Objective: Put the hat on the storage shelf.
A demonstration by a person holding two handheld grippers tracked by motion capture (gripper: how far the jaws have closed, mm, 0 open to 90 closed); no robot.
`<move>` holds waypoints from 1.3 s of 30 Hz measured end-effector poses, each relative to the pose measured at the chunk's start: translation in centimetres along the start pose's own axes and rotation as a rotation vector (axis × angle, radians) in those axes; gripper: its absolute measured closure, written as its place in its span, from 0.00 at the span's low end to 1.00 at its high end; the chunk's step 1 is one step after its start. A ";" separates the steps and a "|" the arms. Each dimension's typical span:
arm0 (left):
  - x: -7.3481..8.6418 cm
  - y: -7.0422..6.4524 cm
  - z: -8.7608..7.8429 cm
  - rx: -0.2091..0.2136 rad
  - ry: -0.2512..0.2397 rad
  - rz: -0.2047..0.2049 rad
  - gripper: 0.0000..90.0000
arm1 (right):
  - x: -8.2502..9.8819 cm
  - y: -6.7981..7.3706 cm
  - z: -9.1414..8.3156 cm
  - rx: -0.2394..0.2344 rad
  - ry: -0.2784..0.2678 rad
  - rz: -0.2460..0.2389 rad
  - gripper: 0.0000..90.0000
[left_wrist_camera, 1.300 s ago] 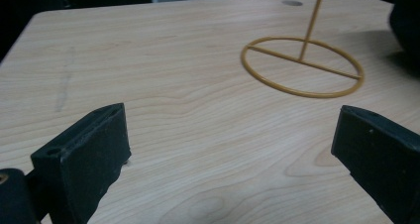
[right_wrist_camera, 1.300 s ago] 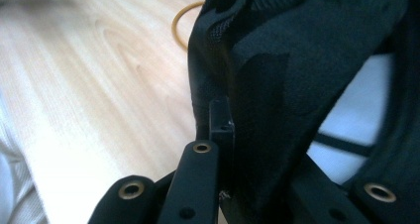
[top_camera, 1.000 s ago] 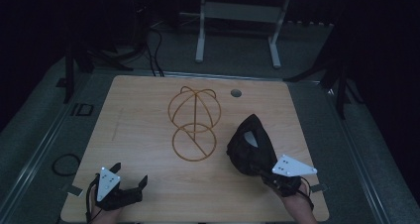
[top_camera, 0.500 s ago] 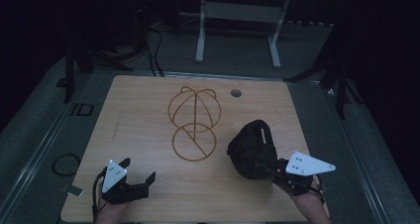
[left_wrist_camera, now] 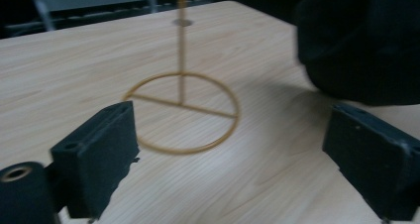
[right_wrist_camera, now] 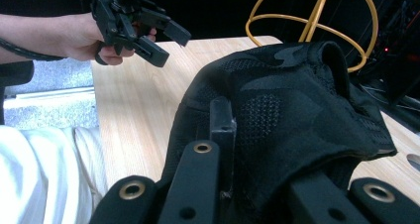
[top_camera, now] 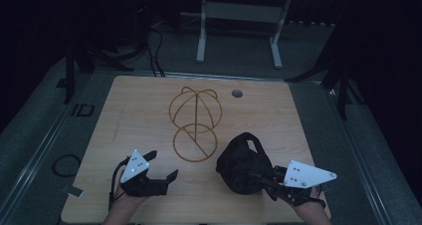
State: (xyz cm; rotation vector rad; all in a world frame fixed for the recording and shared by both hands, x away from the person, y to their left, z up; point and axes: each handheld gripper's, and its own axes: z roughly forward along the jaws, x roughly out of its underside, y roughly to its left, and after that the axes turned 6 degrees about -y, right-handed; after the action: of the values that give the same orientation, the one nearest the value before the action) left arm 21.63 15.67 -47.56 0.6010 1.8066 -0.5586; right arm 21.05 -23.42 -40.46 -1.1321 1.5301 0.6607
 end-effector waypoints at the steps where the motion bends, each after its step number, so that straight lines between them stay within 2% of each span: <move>1: -0.4 -0.3 0.1 0.015 0.001 0.004 0.11 | 0.0 0.0 0.1 -0.003 0.001 -0.003 0.98; 5: -2.4 -1.9 0.2 0.092 -0.014 0.010 0.11 | -0.3 0.1 0.4 -0.013 -0.014 -0.001 0.98; 7: -3.3 -2.8 0.2 0.121 -0.016 0.028 0.11 | -0.6 0.0 0.5 -0.032 -0.032 0.013 0.98; 8: -3.3 -2.8 0.2 0.121 -0.016 0.028 0.11 | -0.6 0.0 0.5 -0.032 -0.032 0.013 0.98; 9: -4.3 -3.9 0.2 0.156 -0.020 0.052 0.11 | -1.0 0.3 0.7 -0.050 -0.031 -0.004 0.98; 11: -5.4 -5.0 0.3 0.213 -0.009 0.066 0.11 | -1.2 0.5 0.9 -0.052 -0.023 -0.010 0.98; 12: -5.4 -5.0 0.3 0.213 -0.009 0.066 0.11 | -1.4 0.6 1.0 -0.067 -0.022 -0.023 0.98; 15: -6.6 -5.7 1.0 0.269 0.006 0.068 0.13 | -1.8 1.1 1.3 -0.080 -0.023 -0.047 0.98; 19: -7.2 -6.1 1.3 0.293 0.007 0.071 0.13 | -2.3 1.4 1.3 -0.095 -0.028 -0.056 0.97; 21: -7.7 -6.5 1.6 0.323 0.014 0.075 0.13 | -2.4 1.6 1.5 -0.109 -0.028 -0.061 0.97; 25: -8.1 -7.1 1.9 0.352 0.022 0.094 0.17 | -2.5 1.7 1.8 -0.126 -0.019 -0.062 0.97; 26: -8.3 -7.5 2.3 0.375 0.045 0.119 0.17 | -2.6 1.8 2.0 -0.135 -0.020 -0.063 0.97; 27: -8.4 -7.7 2.4 0.383 0.050 0.134 0.20 | -2.7 1.8 2.0 -0.139 -0.019 -0.062 0.97; 30: -8.5 -7.8 2.7 0.394 0.062 0.138 0.34 | -2.8 1.7 2.1 -0.144 -0.025 -0.060 0.97; 31: -8.6 -7.7 2.8 0.405 0.067 0.131 0.34 | -2.8 1.7 2.1 -0.152 -0.026 -0.060 0.97; 32: -8.6 -7.6 2.9 0.442 0.070 0.123 0.44 | -2.9 1.6 2.2 -0.153 -0.023 -0.059 0.97; 34: -8.7 -7.5 3.0 0.455 0.073 0.112 0.54 | -2.9 1.5 2.2 -0.154 -0.024 -0.055 0.97; 37: -8.6 -7.4 3.0 0.466 0.071 0.106 0.75 | -2.9 1.3 2.2 -0.159 -0.022 -0.050 0.97; 38: -8.7 -7.4 3.0 0.490 0.069 0.097 0.83 | -2.9 1.3 2.3 -0.156 -0.021 -0.051 0.97; 39: -8.7 -7.4 3.0 0.490 0.069 0.097 0.88 | -2.9 1.2 2.3 -0.154 -0.022 -0.050 0.97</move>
State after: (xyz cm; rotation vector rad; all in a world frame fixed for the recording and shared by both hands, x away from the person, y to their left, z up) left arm 21.38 7.02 -39.58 1.0432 1.6977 -0.9335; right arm 20.84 -20.04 -38.54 -1.2707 1.4472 0.7642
